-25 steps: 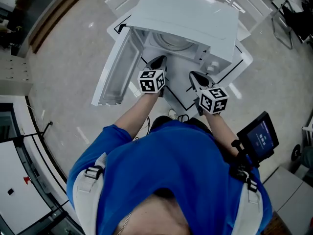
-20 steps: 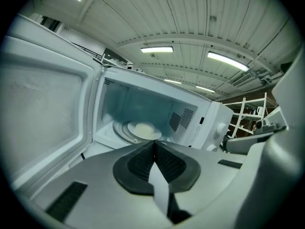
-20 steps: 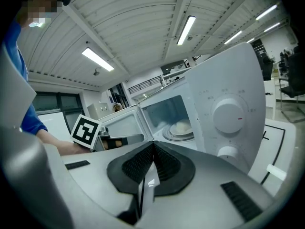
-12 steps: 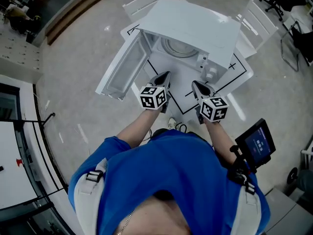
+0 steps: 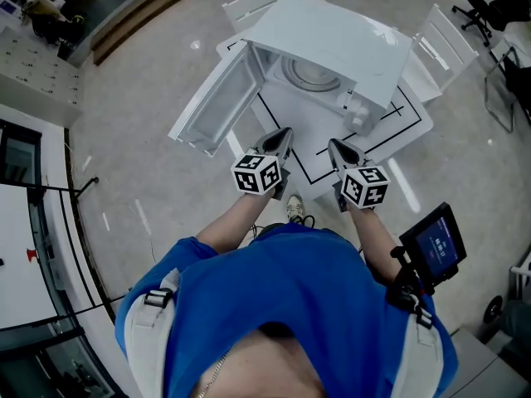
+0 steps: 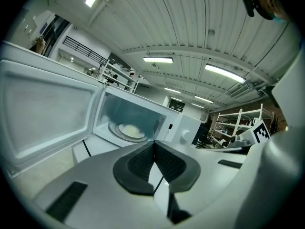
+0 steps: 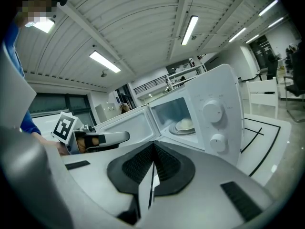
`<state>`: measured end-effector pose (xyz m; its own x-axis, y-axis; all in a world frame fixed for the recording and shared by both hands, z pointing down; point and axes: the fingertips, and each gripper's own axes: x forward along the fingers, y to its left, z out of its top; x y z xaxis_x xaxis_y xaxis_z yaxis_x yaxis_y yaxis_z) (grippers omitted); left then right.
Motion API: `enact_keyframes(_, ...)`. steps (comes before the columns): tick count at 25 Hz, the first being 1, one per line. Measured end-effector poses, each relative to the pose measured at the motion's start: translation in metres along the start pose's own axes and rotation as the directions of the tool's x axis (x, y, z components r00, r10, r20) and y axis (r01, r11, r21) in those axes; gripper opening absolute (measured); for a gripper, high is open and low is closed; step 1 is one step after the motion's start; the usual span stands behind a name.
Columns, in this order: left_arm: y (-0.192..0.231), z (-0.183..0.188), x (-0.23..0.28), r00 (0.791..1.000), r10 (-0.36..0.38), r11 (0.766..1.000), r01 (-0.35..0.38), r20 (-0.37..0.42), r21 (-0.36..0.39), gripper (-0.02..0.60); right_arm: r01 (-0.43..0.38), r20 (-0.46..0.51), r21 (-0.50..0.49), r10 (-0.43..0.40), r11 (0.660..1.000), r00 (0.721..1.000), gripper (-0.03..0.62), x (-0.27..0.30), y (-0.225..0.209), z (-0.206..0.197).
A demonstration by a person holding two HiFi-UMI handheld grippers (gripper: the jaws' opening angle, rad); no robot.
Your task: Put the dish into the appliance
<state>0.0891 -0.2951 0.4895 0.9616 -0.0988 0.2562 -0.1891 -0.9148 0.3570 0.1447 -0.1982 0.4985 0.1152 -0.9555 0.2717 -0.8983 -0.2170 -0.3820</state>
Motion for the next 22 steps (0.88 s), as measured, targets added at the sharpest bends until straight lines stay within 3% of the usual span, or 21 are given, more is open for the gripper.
enact_keyframes(22,-0.006,-0.009,-0.031,0.998,0.039,0.999,-0.040,0.042,0.005,0.008,-0.041,-0.007,-0.061,0.041,0.997,0.999,0.002,-0.011,0.016,-0.005)
